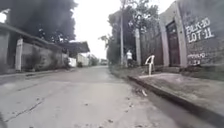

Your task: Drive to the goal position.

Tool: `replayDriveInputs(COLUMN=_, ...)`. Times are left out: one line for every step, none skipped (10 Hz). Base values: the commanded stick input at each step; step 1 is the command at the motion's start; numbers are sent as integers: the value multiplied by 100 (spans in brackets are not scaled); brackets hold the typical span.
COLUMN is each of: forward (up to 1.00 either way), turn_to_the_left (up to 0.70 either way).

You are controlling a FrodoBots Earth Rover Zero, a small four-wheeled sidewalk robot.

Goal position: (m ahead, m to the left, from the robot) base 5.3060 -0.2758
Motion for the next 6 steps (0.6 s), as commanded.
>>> replayDriveInputs(forward=70, turn_to_the_left=0)
replayDriveInputs(forward=70, turn_to_the_left=0)
replayDriveInputs(forward=70, turn_to_the_left=0)
replayDriveInputs(forward=70, turn_to_the_left=0)
replayDriveInputs(forward=70, turn_to_the_left=0)
replayDriveInputs(forward=70, turn_to_the_left=0)
